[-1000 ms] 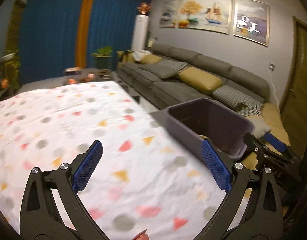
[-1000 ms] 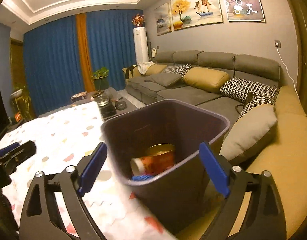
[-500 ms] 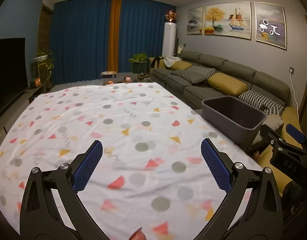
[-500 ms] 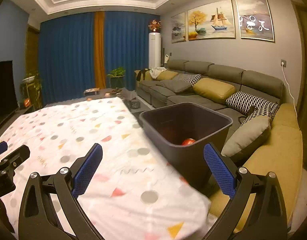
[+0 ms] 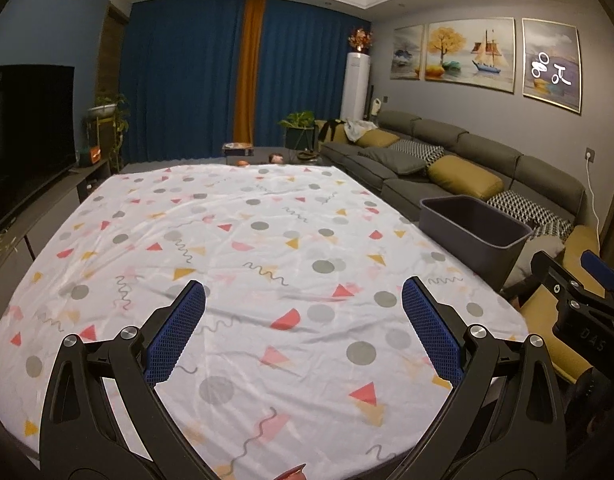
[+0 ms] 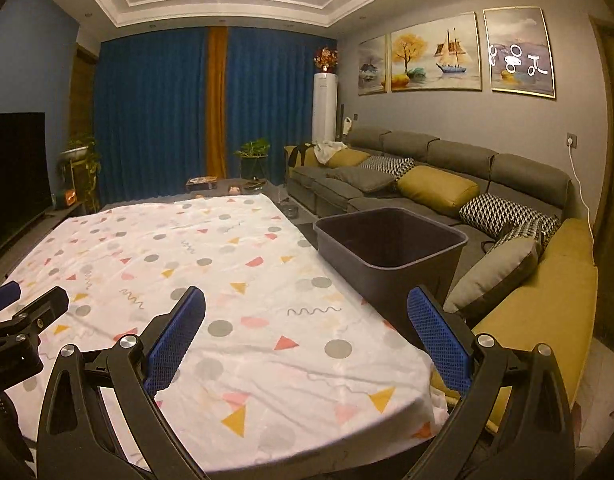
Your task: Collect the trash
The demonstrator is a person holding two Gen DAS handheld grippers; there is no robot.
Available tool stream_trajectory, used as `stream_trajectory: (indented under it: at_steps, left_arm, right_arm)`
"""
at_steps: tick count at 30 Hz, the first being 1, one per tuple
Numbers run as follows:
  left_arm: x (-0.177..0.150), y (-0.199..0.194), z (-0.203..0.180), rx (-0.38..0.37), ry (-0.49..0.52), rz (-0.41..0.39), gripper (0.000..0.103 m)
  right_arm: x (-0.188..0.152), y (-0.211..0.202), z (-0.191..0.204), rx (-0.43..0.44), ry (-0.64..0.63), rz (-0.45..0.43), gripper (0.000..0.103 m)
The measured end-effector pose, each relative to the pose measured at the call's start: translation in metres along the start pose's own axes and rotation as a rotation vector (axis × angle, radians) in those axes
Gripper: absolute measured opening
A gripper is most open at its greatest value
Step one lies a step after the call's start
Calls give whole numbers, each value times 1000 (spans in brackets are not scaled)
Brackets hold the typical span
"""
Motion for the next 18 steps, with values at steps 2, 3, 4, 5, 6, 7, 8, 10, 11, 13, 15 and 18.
stream_trajectory:
  at_steps: [2,3,4,5,6,7,8,10,11,13,15,18]
  left_arm:
    - [1,-5,3,3,-5,-7,97]
    - [1,-6,3,3,-6,-9,97]
    - [2,-8,3,2,-7,-11,97]
    - [2,-9,3,3,-8,-12,97]
    - [2,-11,3,1,-9,-13,97]
    - [2,-12,2,-1,-9,-14,97]
    - [2,-13,1,-2,-10,-16,97]
    - [2,-15,1,-4,-10,-16,97]
    - [2,-15,0,-6,-10,-16,97]
    - [1,-17,0,-7,-12,-18,97]
    - [1,-18,-1,-10,-14,-18,97]
    - [1,-20,-3,-13,-12,-21,97]
  right_arm:
    - [2,-5,2,3,-3,-15,97]
    - [3,-7,3,2,-4,-20,97]
    - [4,-8,3,0,-6,-25,97]
    - [4,-9,3,0,-7,-28,97]
    - [5,-11,4,0,-8,-33,97]
    - [5,-13,4,-1,-8,-36,97]
    - [5,-14,3,-1,-6,-38,97]
    - [4,-16,3,3,-5,-41,97]
    - [4,-17,3,2,-5,-42,97]
    - [4,-18,3,2,-5,-44,97]
    - [3,-18,3,3,-4,-45,97]
    - [3,-20,2,1,-1,-48,97]
Point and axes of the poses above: each gripper's, at about its wrist camera, not at the fingertips, and y roughly the way its jaws point, z to its left, x to its top, the point moved 10 cm from there along y, roughly the way its jaws point, and after that the axes turned 8 degrees about x, right-handed, at the moved point
